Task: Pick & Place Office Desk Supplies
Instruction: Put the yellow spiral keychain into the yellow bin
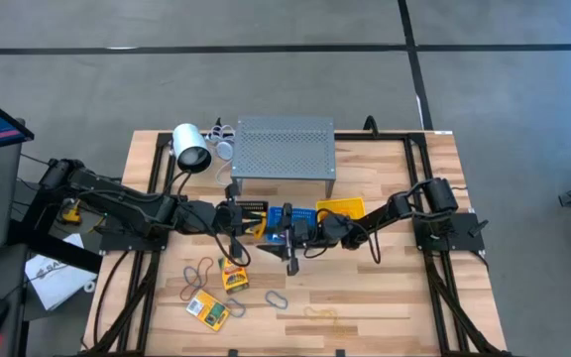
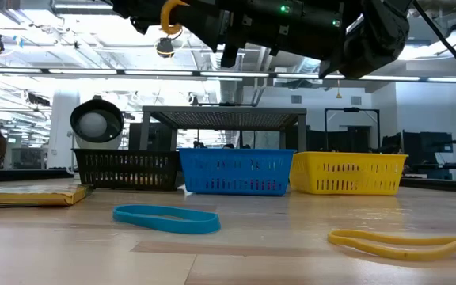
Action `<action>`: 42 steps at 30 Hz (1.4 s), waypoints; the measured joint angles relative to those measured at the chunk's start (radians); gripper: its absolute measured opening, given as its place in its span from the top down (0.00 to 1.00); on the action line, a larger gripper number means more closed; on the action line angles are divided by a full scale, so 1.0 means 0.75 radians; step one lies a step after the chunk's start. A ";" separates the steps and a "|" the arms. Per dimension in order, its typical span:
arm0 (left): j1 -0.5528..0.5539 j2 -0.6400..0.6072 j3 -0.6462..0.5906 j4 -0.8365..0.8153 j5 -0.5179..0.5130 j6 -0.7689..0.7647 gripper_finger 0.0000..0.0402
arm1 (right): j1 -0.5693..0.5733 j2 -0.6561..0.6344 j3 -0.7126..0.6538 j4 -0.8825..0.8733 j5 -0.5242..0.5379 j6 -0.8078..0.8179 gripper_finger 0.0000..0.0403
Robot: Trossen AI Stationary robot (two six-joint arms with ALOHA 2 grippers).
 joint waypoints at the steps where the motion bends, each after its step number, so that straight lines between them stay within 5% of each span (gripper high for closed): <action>1: 0.000 0.000 0.000 0.000 0.000 0.000 0.98 | 0.000 0.000 0.000 -0.001 0.000 0.006 0.61; 12: 0.000 0.000 0.000 -0.001 0.000 -0.003 0.98 | -0.019 0.000 0.000 -0.003 0.000 0.070 0.97; 30: 0.000 0.001 -0.001 -0.028 0.077 -0.039 0.86 | -0.018 0.000 0.000 -0.003 -0.001 0.066 0.99; 42: 0.001 0.001 -0.001 -0.035 0.076 -0.038 0.47 | -0.017 0.000 0.000 -0.003 -0.004 0.066 1.00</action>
